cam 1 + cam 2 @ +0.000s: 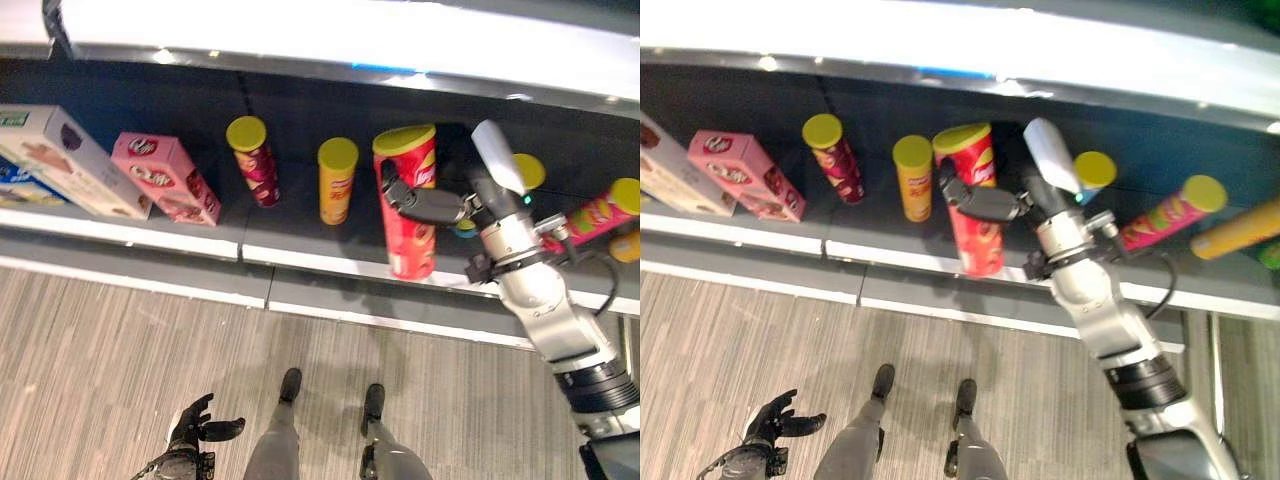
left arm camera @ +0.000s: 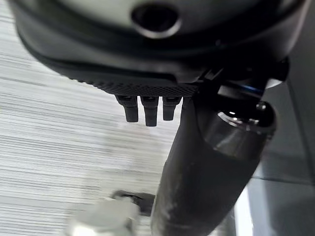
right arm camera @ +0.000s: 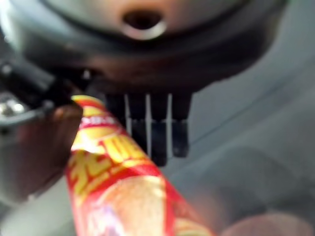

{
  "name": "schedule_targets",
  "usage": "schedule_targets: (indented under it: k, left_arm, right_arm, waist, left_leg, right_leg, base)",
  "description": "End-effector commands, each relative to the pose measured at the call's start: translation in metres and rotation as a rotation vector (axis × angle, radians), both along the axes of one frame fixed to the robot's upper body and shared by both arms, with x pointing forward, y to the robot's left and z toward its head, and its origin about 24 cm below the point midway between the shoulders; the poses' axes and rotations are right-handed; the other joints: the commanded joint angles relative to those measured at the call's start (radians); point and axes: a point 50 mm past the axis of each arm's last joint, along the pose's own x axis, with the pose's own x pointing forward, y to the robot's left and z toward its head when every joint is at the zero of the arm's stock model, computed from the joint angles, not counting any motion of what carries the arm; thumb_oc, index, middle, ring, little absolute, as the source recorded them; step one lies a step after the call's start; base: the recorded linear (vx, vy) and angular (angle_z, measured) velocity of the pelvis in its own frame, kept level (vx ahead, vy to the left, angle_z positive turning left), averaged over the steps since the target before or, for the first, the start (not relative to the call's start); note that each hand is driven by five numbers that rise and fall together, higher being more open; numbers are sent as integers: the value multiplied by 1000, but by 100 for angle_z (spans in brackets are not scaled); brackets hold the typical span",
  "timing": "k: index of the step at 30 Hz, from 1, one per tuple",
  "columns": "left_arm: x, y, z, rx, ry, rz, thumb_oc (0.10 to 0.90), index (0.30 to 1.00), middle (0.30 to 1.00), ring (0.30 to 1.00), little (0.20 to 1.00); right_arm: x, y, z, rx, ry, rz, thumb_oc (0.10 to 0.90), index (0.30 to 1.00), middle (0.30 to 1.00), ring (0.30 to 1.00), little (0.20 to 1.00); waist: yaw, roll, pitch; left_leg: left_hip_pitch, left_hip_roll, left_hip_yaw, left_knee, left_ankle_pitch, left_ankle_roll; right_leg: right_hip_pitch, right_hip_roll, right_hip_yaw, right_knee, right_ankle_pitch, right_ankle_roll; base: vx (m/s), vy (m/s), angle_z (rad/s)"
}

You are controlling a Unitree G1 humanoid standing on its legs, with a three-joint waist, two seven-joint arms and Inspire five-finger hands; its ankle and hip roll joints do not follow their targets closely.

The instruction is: Put the goods on the table back onto the shelves and tidy them up.

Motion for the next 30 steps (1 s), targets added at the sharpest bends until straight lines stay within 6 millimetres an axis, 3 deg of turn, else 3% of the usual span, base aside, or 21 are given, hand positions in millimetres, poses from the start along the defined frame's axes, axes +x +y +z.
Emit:
schedule_targets:
  k: [1, 8, 18, 19, 30]
  left_arm:
    - [-13, 32, 9, 124, 23, -3, 800, 900, 900, 900, 900]
    - [-7, 17, 6, 110, 7, -24, 800, 900, 900, 900, 900]
    - [5, 9, 8, 112, -28, -43, 800, 900, 900, 900, 900]
    - [12, 74, 36, 257, -61, 120, 800, 900, 900, 900, 900]
    - [2, 73, 25, 274, 27, 155, 800, 900, 900, 900, 900]
  right_arm:
    - [-24, 6, 72, -28, -436, -37, 400, 300, 300, 300, 300]
    - [-31, 0, 76, 5, -565, -128, 400, 300, 300, 300, 300]
    - [-29, 4, 68, 76, -564, -127, 400, 300, 300, 300, 300]
    - [-3, -11, 53, 391, -265, 56, 400, 300, 300, 300, 300]
    - [-10, -2, 78, 263, -384, 46, 400, 300, 300, 300, 300]
  waist:
    - [2, -12, -41]
    - [4, 14, -25]
    - [-4, 18, -28]
    - [-43, -111, 62]
    - [-34, -121, 47]
  left_leg:
    - [-31, -14, 23, 88, -136, -7]
    - [-57, -22, 24, 78, -126, -7]
    - [-59, -22, 37, 59, -123, -7]
    - [-201, -16, 56, 142, -140, -2]
    - [-184, -29, 64, 123, -147, 11]
  right_leg:
    - [20, -114, -1, 69, -68, 130]
    - [11, -123, -11, 56, -68, 135]
    - [12, -128, -7, 37, -66, 138]
    - [-90, -79, 106, 43, -26, 119]
    - [-91, -92, 110, 18, -7, 127]
  base:
    - [-3, -31, 24]
    - [-6, -12, 11]
    - [0, 0, 0]
    - [28, 38, -3]
    - [24, 18, 1]
